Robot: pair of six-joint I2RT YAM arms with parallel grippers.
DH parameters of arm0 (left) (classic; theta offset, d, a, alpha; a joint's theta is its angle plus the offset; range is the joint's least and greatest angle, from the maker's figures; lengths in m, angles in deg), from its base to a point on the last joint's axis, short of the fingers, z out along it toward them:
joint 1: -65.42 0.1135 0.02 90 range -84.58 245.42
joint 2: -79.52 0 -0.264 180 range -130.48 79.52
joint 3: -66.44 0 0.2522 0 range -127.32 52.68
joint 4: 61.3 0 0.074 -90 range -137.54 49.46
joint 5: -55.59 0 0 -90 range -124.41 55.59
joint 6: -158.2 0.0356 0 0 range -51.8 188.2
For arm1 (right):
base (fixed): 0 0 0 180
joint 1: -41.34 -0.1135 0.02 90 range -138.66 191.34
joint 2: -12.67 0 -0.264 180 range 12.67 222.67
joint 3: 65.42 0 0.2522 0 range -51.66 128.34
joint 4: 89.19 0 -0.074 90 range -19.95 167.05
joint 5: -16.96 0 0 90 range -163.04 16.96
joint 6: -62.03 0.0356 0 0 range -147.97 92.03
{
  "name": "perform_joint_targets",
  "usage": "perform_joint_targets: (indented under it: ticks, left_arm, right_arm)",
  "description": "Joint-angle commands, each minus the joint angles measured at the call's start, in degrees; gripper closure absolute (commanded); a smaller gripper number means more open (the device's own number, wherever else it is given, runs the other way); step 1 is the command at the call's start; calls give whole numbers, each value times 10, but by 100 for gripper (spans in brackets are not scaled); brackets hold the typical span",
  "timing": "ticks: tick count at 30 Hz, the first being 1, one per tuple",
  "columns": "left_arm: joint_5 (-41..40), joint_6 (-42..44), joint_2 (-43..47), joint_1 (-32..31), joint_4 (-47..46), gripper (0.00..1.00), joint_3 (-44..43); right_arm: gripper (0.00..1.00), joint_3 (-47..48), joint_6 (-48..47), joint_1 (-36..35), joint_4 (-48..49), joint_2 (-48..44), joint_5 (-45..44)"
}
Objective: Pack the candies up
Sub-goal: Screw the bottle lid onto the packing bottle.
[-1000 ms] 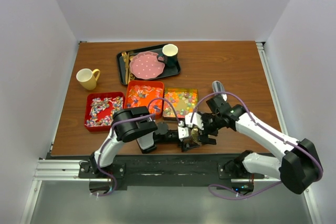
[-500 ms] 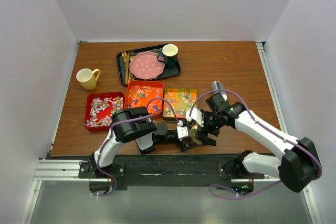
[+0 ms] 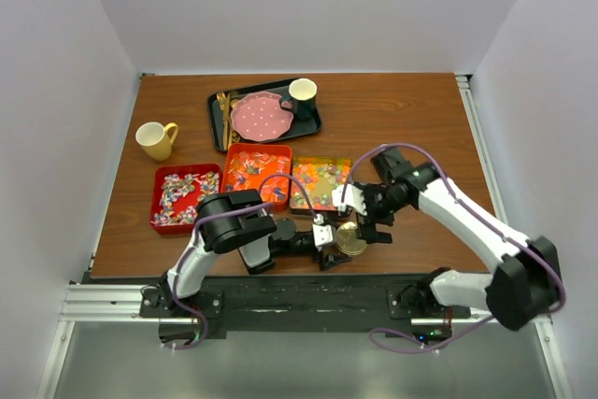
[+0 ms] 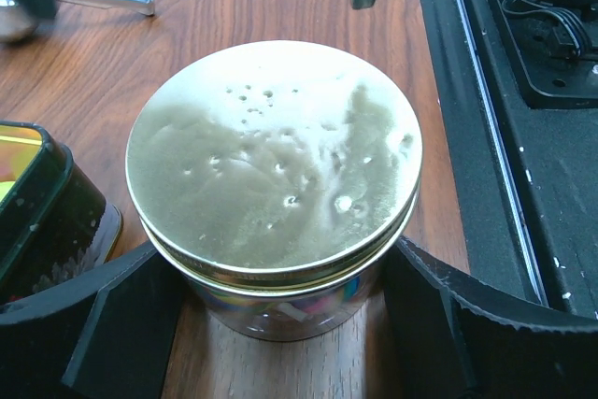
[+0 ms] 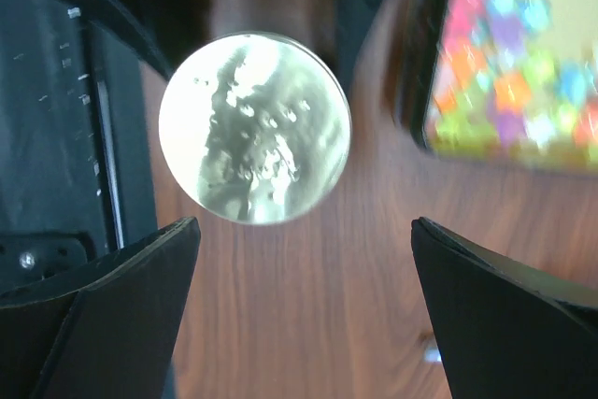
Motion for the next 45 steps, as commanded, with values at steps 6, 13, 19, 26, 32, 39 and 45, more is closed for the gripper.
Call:
perform_joint_targets:
  ticks: [6, 13, 19, 26, 32, 39, 45]
  left_arm:
    - [-9, 54, -36, 19, -47, 100, 41]
    - [-20, 58, -37, 20, -44, 100, 37]
    - [-29, 60, -37, 20, -42, 100, 37]
    - [-31, 62, -39, 20, -38, 100, 35]
    - [-35, 62, -36, 20, -36, 100, 37]
    - [-42, 63, -30, 20, -33, 100, 37]
    - [-43, 64, -29, 19, -30, 100, 39]
  right_arm:
    - [1, 100, -294, -14, -148, 146, 78]
    - [1, 100, -383, -23, -171, 170, 70]
    - [1, 74, -380, -28, -116, 174, 76]
    - [16, 42, -333, -29, -65, 159, 84]
    - [23, 4, -178, -30, -13, 129, 87]
    - [23, -59, -6, -29, 42, 59, 55]
    - [24, -77, 76, -29, 78, 51, 43]
